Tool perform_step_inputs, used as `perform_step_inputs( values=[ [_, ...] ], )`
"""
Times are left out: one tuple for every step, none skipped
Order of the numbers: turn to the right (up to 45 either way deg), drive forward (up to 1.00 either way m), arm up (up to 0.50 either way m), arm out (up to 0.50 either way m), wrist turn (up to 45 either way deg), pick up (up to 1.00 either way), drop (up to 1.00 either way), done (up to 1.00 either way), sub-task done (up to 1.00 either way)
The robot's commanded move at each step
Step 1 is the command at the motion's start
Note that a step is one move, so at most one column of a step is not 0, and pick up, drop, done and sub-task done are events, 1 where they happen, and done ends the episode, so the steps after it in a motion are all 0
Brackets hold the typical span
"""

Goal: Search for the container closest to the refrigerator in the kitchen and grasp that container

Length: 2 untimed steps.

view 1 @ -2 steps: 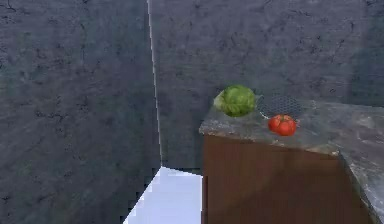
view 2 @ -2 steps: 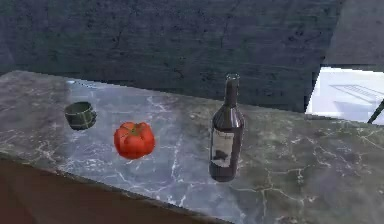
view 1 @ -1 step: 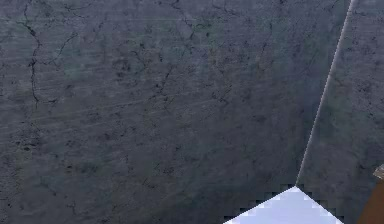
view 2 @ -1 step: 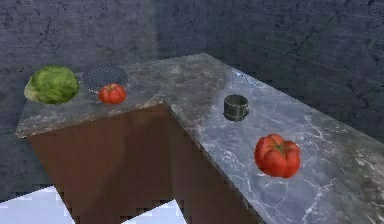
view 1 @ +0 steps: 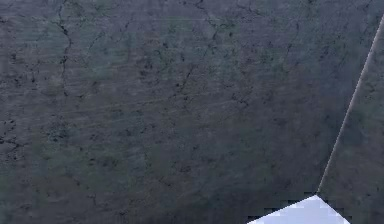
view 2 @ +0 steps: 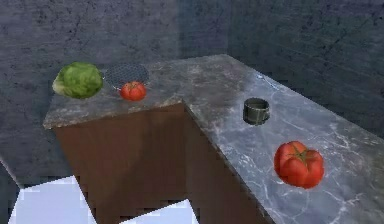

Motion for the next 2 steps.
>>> perform_step_inputs(
  values=[
    [-3.0, 0.0, 0.0, 0.0, 0.0, 0.0, 0.0, 0.0, 0.0],
    [0.0, 0.45, 0.0, 0.0, 0.0, 0.0, 0.0, 0.0, 0.0]
  ],
)
